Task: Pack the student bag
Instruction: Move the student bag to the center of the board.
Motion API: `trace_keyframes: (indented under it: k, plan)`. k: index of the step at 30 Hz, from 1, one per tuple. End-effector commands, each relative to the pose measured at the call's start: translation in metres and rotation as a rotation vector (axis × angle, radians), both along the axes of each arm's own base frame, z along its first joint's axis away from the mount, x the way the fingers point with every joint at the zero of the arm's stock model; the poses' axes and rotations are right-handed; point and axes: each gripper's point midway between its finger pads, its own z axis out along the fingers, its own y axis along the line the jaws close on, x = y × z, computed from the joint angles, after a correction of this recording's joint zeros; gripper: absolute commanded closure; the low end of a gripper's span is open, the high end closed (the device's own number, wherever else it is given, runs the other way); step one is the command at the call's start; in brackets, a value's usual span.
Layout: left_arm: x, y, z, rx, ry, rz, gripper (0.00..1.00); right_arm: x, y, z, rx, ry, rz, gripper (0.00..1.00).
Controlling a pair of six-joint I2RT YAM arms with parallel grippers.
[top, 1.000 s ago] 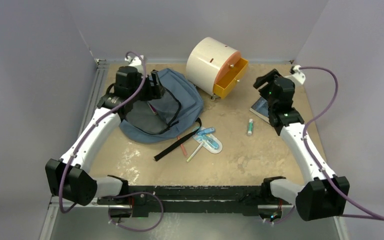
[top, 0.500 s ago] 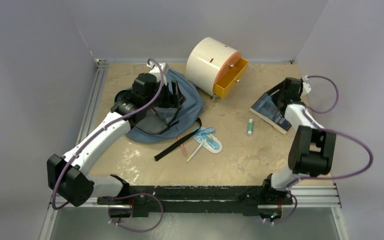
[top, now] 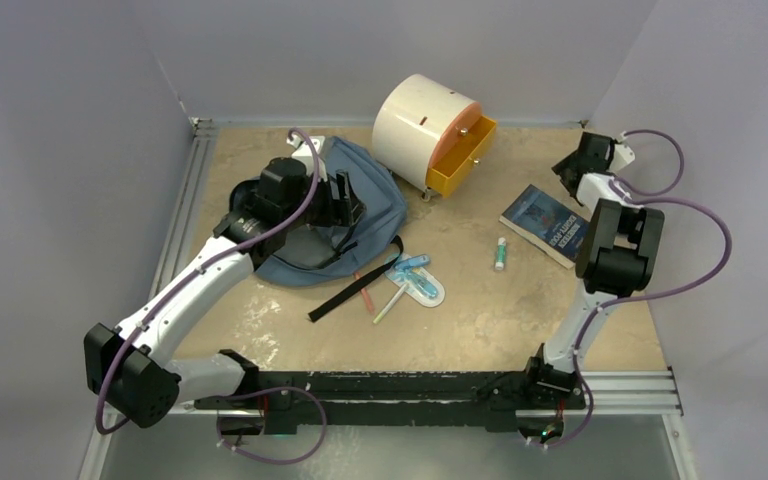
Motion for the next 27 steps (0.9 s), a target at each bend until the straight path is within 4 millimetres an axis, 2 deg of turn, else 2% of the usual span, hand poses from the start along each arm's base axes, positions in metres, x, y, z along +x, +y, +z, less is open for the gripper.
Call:
trace_keyframes:
  k: [1, 5, 12, 16, 24, 27]
  plan:
    - [-0.002, -0.001, 0.007, -0.009, -0.041, -0.017, 0.28, -0.004, -0.029, -0.009, -0.049, 0.073, -0.045, 0.27]
    - [-0.002, -0.001, 0.004, -0.003, -0.038, -0.015, 0.28, -0.009, -0.037, -0.02, -0.039, 0.1, -0.055, 0.27]
    - [-0.002, -0.005, 0.002, -0.01, -0.024, -0.032, 0.28, -0.023, -0.036, -0.043, -0.009, 0.161, -0.082, 0.27]
    - [-0.002, -0.009, 0.0, -0.017, -0.012, -0.05, 0.28, -0.028, -0.02, -0.051, 0.066, 0.157, -0.047, 0.27]
    - [-0.001, -0.013, -0.007, -0.014, 0.003, -0.065, 0.28, -0.051, 0.009, -0.06, 0.174, 0.115, -0.021, 0.27]
    - [-0.001, -0.015, -0.012, -0.01, 0.015, -0.075, 0.28, -0.058, 0.012, -0.057, 0.165, 0.094, -0.009, 0.28]
